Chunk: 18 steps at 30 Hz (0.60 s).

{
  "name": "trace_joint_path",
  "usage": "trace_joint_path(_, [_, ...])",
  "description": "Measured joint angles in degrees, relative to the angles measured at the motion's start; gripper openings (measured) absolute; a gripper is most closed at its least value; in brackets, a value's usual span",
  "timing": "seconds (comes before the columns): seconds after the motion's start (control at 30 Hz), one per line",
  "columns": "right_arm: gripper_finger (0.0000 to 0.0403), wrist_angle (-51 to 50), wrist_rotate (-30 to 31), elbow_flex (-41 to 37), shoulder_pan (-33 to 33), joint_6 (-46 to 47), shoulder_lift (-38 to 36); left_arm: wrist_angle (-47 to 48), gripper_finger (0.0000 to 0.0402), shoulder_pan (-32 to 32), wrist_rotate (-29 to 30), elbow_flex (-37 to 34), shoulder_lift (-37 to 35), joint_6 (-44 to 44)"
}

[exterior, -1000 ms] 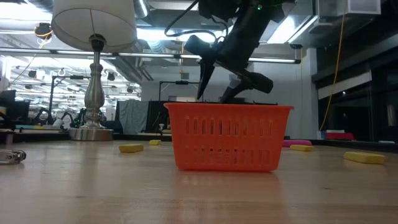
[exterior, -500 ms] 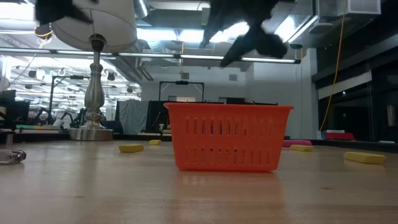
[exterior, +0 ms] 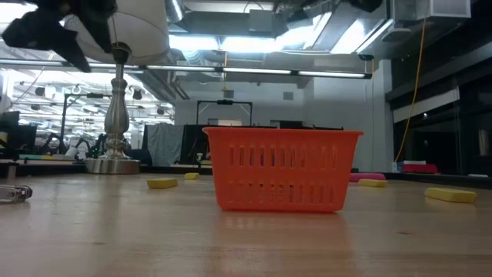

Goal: Pick & Place School Supplies
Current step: Put the yellow eraser into the orange bin

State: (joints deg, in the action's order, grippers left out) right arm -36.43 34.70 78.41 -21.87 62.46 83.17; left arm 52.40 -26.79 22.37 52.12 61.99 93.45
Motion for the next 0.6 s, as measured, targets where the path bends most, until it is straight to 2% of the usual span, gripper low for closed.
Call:
trace_joint_path(0.23, [0.0233, -0.08, 0.47, 0.00, 0.00, -6.34, -5.06, -9.28, 0.0207, 3.37, -1.48, 0.00, 6.17, -0.18])
trace_joint_path(0.37, [0.0233, -0.10, 0.52, 0.00, 0.00, -9.71, -6.97, -14.12, 0.0207, 5.19, -1.76, 0.00, 8.28, -4.47])
trace_joint_path(0.5, [0.0233, -0.08, 1.73, 0.00, 0.00, -12.97, -8.82, -18.85, 0.0207, 8.60, -8.09, -0.39, 11.13, -9.92])
trace_joint_path(0.6, [0.0233, -0.09, 1.96, 0.00, 0.00, -15.06, -10.17, -21.40, 0.0207, 11.00, -10.05, -1.52, 13.60, -10.15])
